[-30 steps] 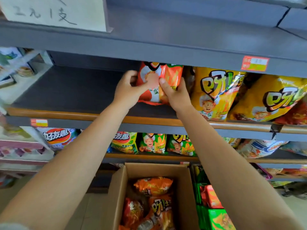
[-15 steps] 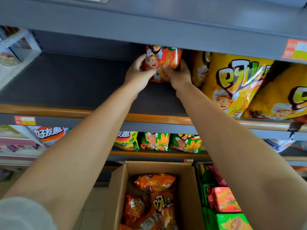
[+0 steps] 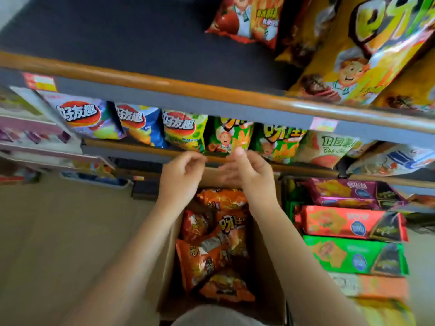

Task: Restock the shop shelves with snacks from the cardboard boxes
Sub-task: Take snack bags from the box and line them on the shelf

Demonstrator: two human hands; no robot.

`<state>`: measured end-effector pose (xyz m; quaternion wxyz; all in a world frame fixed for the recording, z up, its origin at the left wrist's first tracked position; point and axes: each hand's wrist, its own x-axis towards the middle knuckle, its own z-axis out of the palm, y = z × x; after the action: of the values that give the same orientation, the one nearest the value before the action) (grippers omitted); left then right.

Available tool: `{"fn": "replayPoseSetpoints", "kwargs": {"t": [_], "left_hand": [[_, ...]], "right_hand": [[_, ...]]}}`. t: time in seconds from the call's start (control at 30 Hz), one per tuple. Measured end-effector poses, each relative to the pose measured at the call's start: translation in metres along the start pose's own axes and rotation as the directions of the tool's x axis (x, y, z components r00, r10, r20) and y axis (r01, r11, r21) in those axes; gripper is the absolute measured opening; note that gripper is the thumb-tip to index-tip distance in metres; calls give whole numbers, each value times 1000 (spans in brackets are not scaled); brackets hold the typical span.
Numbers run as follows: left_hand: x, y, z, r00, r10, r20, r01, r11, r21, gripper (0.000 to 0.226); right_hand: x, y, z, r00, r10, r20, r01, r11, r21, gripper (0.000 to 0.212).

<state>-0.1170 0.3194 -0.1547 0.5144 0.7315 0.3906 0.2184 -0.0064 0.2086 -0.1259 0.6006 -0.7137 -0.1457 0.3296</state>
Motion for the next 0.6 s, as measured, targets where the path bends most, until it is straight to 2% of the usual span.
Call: {"fn": "replayPoseSetpoints", "kwargs": {"t": [0.03,0.1,0.2,0.27,0.3,0.37,0.4,0.43,0.47,0.5,0.57,0.6], "left_hand": [[-19,-35,7,999,-37,-12,39,988,152,12],[-57,-91,20,986,-167,-10,159,916,368,33],[-107,-142,33,902,-431,-26,399,811,428,73],[-132,-167,40,879,-477,-12,432,784,447,84],[-141,-176,41,879,-476,-16,426,770,474,85],[-149,-187,39,890,-452,-55,411,746,524,82],[-150,-191,39,903,-424,-69,392,749,534,80],[-150,-192,40,915,-397,-76,374,759,533,80],[-150,-192,42,922,-378,-79,361,772,524,80],[-150,-192,43,925,-371,-82,358,780,514,79],[-153,-191,45,938,-333,-93,326,765,556,79],[-156,-189,46,961,-263,-88,261,745,614,78]], "right_hand": [[-2,37,0,991,133,22,-129,985,-112,47],[-4,115,-6,925,380,27,-348,873,-342,45],[-17,211,-20,847,529,-45,-454,678,-579,50],[-33,258,-30,798,602,-41,-488,603,-631,60],[-43,277,-33,752,659,-11,-504,565,-653,70],[-64,315,-36,622,781,65,-501,460,-734,107],[-74,331,-36,545,834,86,-456,381,-804,126],[-83,339,-36,483,873,74,-379,284,-881,135],[-89,348,-38,465,884,50,-303,211,-929,134],[-93,351,-38,487,873,28,-251,170,-953,128],[-90,348,-39,552,833,24,-230,180,-956,117],[-85,347,-39,585,810,34,-239,212,-948,111]]}}
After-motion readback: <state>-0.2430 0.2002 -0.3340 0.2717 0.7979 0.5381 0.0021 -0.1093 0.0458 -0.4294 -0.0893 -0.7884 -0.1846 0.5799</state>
